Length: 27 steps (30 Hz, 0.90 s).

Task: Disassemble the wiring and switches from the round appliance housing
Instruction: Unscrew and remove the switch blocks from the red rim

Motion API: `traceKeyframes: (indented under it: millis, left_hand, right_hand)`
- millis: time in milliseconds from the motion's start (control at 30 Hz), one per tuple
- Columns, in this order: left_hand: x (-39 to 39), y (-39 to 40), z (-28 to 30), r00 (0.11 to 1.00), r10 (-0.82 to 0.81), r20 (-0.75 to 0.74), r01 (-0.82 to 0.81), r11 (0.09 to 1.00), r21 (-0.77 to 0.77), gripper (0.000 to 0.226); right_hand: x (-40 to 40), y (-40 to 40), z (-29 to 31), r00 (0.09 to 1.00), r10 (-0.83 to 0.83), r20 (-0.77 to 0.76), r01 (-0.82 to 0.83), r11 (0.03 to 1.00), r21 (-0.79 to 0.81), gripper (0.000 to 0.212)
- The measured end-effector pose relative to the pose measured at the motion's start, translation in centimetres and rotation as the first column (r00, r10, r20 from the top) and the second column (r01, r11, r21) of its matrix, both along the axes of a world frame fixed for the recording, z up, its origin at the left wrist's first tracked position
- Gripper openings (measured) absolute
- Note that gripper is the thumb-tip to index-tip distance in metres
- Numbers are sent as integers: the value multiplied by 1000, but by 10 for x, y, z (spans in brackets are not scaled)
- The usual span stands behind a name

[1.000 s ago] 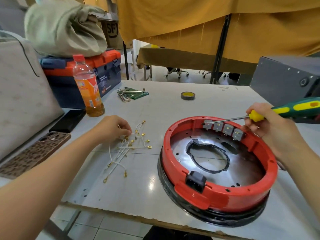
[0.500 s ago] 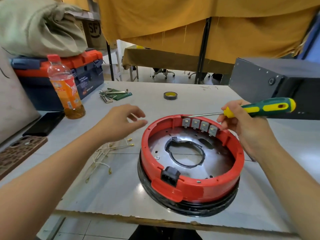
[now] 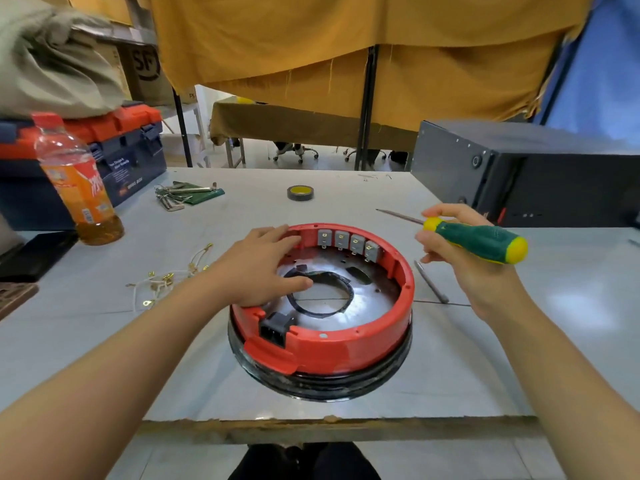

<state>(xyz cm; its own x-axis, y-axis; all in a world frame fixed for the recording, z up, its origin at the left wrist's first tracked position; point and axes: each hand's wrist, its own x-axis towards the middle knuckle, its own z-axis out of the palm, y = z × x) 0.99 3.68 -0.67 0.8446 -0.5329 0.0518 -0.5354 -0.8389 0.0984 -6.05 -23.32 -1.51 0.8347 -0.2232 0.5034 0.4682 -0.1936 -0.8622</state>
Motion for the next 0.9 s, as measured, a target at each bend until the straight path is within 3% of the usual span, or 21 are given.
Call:
traceKeyframes:
  millis: [100,167,300,333,400,467,567,734,900]
  left_hand:
    - [2,1,1,1000,-10,-4,10,1000,-15,79]
    - [2,1,1,1000,-12,-4,12,1000,-16,78]
    - [2,1,1,1000,-5,-10,5,1000,-8,78]
    - [2,1,1,1000,-4,-10,4,1000,-4,78]
    - [3,1,1,1000,-4,-10,4,1000,1,78]
    - [4,1,1,1000,-4,-17,4,1000,2,78]
    - [5,1,0,1000,-1,-23,1,1000,3,77]
    - [7,1,-1,1000,-8,-24,8,1000,20,77]
    - [12,7,1,997,-48,-57,50,998,35,81]
  right_hand:
    - [1,-10,-8,998,-24,-61,21,999,-36,20]
    - [0,-15,-13,998,-28,-57,15,976,-217,20]
    - [-2,-24,-21,990,-24,-141,-61,823,-564,32]
    - [-1,-28,-23,984,-59,-166,-65,752,-656,38]
    - [1,-35,-27,973,-175,-153,-45,505,-862,49]
    - [4,-36,-30,966,-244,-89,-15,291,-957,45]
    - [8,-33,-32,969,-245,-16,24,159,-987,38]
    - [8,-31,-32,966,-258,-14,23,140,-990,38]
    - [3,-27,-33,977,-211,-28,59,393,-917,43]
